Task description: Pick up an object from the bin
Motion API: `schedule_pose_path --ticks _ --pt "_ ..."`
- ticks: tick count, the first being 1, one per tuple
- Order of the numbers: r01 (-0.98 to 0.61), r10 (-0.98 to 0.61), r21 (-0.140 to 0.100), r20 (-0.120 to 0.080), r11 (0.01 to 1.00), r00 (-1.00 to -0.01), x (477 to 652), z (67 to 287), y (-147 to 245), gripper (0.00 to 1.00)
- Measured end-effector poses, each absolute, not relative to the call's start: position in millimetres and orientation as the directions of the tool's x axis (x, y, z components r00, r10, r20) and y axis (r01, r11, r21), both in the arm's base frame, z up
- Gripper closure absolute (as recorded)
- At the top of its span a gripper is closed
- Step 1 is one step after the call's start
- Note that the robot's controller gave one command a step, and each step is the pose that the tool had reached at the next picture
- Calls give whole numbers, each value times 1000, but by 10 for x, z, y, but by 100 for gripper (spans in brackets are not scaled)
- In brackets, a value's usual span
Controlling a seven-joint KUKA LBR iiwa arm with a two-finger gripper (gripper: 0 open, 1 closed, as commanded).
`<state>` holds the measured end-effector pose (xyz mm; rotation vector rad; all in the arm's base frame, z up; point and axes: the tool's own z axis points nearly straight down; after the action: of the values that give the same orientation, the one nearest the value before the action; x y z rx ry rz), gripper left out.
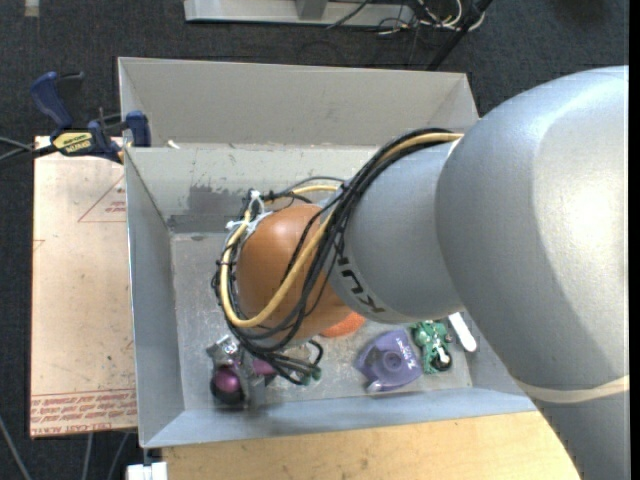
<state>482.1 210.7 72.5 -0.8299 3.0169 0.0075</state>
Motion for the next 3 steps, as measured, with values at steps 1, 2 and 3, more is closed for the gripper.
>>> schedule_pose_path --ticks 1,2,3 --pt "-508 -508 3 -7 861 -861 4802 853 2102 100" --pt "-508 -508 3 -9 861 -861 4806 1050 2104 100" --pt "-509 -509 2 -11 861 -861 4812 1221 2107 100"
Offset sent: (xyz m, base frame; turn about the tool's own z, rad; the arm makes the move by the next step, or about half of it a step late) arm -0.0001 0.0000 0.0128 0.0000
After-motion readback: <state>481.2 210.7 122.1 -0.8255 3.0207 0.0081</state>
